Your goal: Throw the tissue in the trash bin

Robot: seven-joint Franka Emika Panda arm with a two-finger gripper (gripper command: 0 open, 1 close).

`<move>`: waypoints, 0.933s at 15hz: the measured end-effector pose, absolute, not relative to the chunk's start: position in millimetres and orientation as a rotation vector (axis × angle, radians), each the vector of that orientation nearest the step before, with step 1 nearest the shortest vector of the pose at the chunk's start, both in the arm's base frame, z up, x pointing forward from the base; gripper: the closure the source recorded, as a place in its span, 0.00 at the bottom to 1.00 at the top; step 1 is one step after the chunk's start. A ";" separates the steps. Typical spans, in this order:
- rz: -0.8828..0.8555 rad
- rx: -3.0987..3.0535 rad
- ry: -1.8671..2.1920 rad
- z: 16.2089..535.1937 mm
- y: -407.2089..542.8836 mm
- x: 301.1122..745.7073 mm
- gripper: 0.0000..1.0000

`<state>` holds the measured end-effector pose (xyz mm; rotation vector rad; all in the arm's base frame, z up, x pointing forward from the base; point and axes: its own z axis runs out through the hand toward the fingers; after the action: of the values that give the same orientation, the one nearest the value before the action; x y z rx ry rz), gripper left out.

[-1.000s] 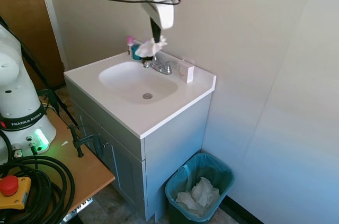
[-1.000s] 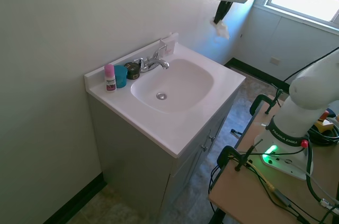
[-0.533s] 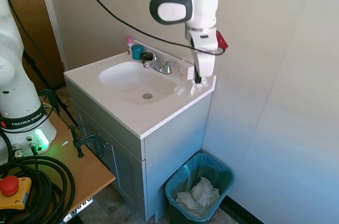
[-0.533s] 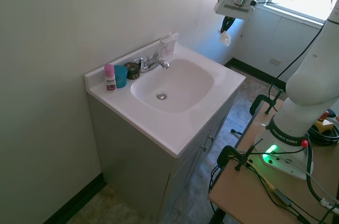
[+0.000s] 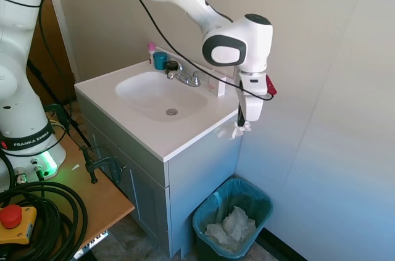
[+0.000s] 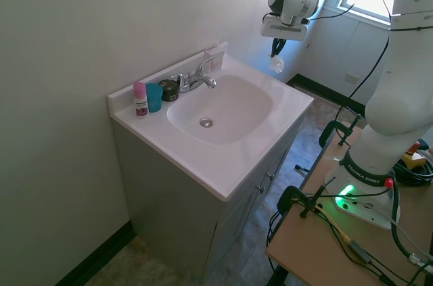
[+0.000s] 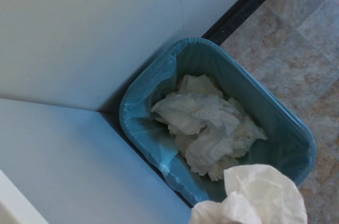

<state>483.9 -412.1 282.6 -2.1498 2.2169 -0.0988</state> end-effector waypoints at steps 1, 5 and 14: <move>-0.089 -2.154 2.211 278.2 -408.8 486.4 0.00; -0.070 -2.163 2.203 269.9 -403.8 490.1 0.00; -0.188 -2.141 2.168 323.1 -412.4 487.9 0.00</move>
<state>487.9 -412.4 323.1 -2.1409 2.1681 -0.1884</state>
